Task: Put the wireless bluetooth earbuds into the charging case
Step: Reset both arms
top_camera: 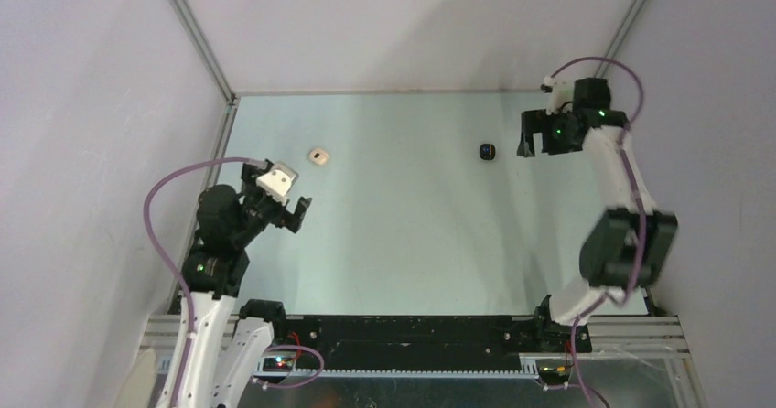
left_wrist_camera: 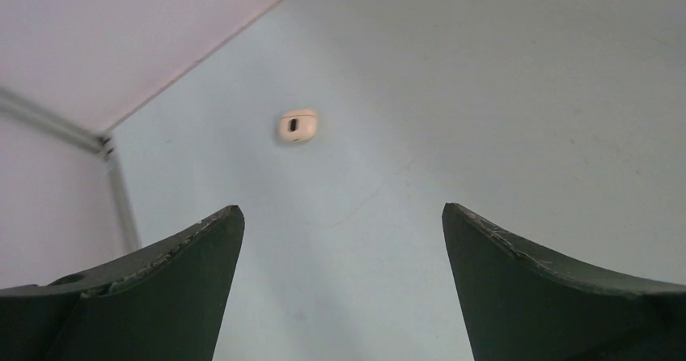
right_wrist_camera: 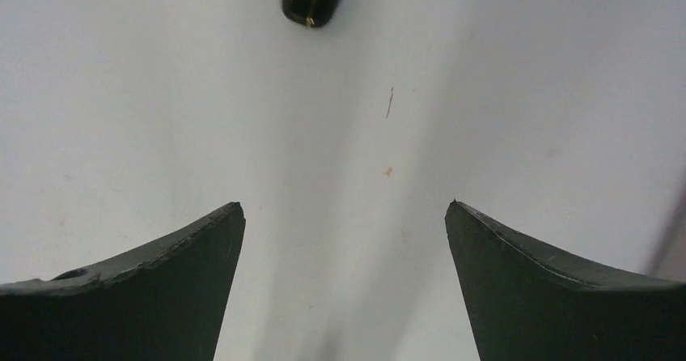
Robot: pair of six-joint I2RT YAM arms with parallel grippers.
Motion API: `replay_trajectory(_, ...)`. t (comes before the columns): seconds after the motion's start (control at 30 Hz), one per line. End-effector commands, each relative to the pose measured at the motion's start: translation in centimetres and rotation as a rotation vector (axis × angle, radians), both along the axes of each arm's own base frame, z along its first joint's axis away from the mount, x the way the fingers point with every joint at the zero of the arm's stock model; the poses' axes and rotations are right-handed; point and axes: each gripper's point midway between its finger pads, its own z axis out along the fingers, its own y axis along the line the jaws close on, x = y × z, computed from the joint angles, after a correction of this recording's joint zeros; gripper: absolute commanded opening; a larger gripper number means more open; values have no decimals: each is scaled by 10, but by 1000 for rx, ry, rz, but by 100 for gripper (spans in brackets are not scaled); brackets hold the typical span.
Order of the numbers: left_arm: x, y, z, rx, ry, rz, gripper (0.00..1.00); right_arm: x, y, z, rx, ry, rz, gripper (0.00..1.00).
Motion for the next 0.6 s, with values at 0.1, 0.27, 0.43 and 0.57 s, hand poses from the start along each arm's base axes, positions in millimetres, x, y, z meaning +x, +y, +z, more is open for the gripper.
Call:
replay_trajectory(0.1,-43,49,48,-64,-91,303,99,-99,20,134,18,-408,-4,99)
replay_trajectory(0.27,-64,66,57,-129,-117,421,99,-191,52,197,60,-781,116,99)
replay_trajectory(0.43,-68,76,56,-179,-161,494,99,-233,65,217,145,-879,100,99)
replay_trajectory(0.57,-68,77,58,-195,-176,506,99,-234,60,193,125,-884,74,99)
